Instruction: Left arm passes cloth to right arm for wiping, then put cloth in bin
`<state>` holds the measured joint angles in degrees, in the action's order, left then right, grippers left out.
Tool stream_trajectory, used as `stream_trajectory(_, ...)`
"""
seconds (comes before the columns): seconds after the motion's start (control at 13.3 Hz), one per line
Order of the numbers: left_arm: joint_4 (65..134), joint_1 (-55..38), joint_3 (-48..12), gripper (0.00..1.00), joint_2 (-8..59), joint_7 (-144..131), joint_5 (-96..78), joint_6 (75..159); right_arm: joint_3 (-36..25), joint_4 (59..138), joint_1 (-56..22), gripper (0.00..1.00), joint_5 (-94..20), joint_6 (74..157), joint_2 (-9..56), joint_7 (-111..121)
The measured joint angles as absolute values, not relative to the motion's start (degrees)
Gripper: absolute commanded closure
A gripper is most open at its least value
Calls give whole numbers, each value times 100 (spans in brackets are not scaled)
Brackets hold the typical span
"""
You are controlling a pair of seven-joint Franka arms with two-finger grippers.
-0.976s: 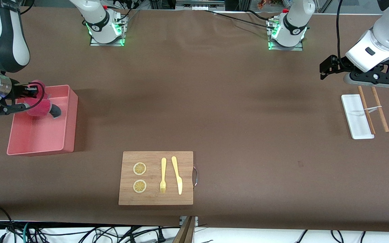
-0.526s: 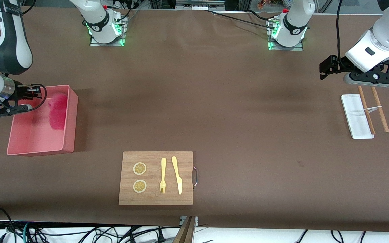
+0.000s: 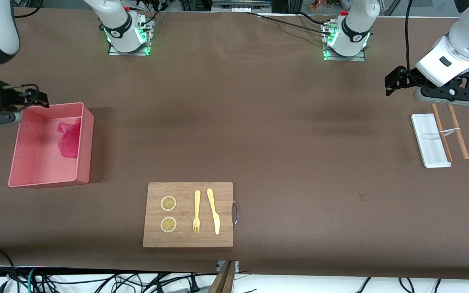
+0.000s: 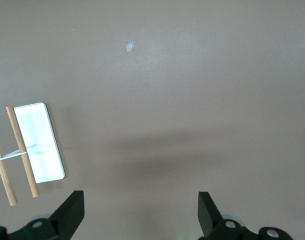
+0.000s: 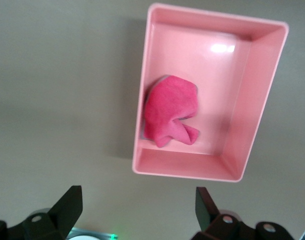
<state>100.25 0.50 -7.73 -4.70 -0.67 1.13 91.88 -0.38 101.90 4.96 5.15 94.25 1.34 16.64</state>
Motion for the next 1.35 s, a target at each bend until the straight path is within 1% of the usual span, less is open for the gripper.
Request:
stream_trajectory(0.15,10025,50,-773,0,-470,-67,113,9188,211,9611,488,0,428,8808,14,1322)
stream_trajectory(0.23,10024,50,-773,0,-470,-67,113,9188,286,9443,484,0,349,8584,-72,1224)
stream_trajectory(0.45,10024,50,-773,0,-470,-67,113,9188,331,9343,483,0,-173,8233,-340,880)
stream_trajectory(1.35,10024,50,-772,0,-470,-67,113,9188,350,9442,386,0,-227,8495,-256,919)
